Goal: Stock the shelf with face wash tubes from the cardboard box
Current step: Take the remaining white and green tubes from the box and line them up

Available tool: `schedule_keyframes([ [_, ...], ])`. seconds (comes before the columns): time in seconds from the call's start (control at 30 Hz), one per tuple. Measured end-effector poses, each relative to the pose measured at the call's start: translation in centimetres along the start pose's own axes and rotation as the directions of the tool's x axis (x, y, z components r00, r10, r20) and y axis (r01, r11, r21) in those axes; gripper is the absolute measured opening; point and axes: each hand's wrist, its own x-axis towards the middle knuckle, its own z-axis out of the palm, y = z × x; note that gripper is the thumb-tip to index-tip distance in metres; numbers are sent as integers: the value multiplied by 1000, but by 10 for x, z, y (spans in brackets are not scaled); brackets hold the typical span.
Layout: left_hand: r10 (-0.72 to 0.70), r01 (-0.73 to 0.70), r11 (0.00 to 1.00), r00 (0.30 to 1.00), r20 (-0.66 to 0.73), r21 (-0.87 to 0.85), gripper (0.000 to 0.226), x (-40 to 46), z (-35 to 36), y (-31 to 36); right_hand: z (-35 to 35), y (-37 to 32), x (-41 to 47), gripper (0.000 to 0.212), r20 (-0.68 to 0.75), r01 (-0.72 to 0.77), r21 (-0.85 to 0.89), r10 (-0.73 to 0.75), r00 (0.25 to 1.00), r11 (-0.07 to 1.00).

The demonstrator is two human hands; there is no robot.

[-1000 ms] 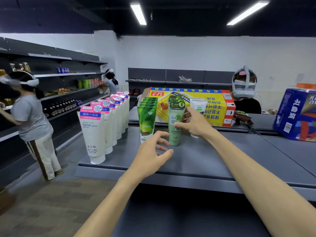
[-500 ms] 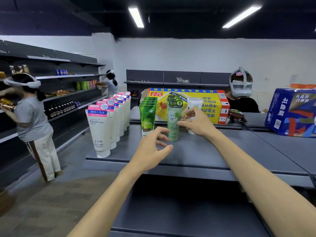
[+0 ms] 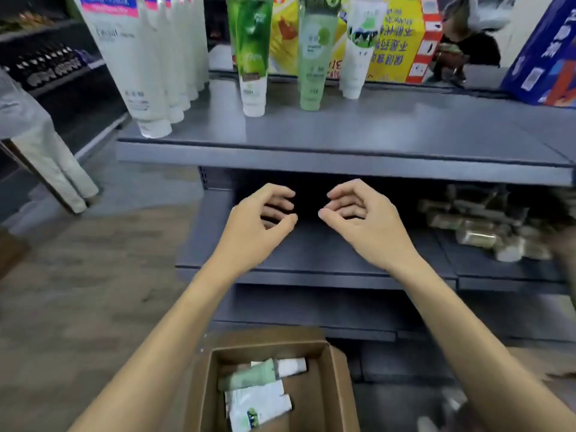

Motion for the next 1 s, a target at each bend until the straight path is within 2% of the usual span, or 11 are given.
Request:
schedule_keyframes([
  [0.13,-177,177,984,982,70,12,24,-50,16,-59,39,58,-47,24,152,-189,-35,192,969,981],
  [0.23,-289,288,957,951,109,25,25,-88,30,-98,73,101,-85,24,241,-344,-16,338,910,939],
  [0.37,-435,432,900,891,131,48,25,-132,43,-143,120,154,-128,26,343,-467,-74,462,818,881],
  [0.53,-571,565,821,809,137,85,25,-174,54,-192,164,204,-158,24,389,-536,-163,553,737,829],
  [0.73,-688,674,726,711,145,136,24,-215,71,-235,208,267,-185,28,436,-588,-365,690,577,722],
  [0.77,-705,691,709,693,150,143,24,-220,73,-242,215,277,-189,27,430,-581,-411,712,556,702],
  [0.83,-731,715,683,664,158,152,24,-230,78,-253,229,292,-199,23,439,-475,-510,692,573,717],
  [1.0,-762,744,648,631,145,164,23,-244,85,-273,260,315,-205,38,619,-2,-645,523,586,765],
])
